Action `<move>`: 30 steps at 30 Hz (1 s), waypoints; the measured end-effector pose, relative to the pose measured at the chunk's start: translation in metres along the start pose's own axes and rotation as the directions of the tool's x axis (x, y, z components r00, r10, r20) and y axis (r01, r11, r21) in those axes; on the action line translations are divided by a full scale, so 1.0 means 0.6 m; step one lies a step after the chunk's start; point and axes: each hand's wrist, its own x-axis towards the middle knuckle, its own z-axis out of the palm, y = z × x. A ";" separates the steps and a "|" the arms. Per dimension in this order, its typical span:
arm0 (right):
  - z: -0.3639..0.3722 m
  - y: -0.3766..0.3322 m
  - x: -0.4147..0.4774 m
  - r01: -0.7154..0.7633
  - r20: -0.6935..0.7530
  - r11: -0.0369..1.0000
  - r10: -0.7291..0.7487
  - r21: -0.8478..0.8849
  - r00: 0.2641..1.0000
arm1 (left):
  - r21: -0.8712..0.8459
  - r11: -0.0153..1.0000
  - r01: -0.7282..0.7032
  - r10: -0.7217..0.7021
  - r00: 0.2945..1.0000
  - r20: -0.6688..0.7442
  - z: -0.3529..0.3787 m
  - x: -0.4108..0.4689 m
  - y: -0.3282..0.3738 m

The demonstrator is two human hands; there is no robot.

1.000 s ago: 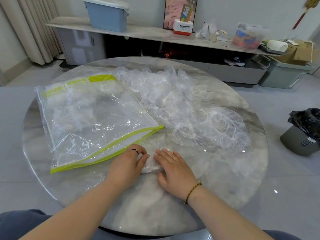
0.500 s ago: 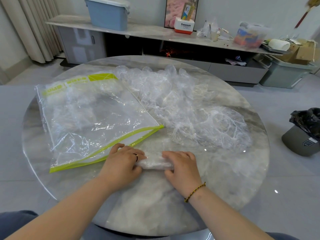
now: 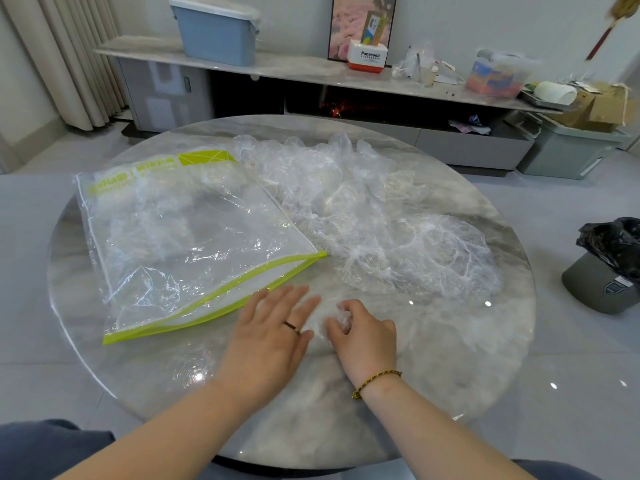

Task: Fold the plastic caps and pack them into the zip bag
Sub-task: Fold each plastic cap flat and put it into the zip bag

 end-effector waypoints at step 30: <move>-0.029 -0.021 0.006 0.024 0.262 0.988 0.017 -0.154 0.965 | -0.395 0.712 0.580 -0.380 0.792 0.478 -0.008 0.024 -0.012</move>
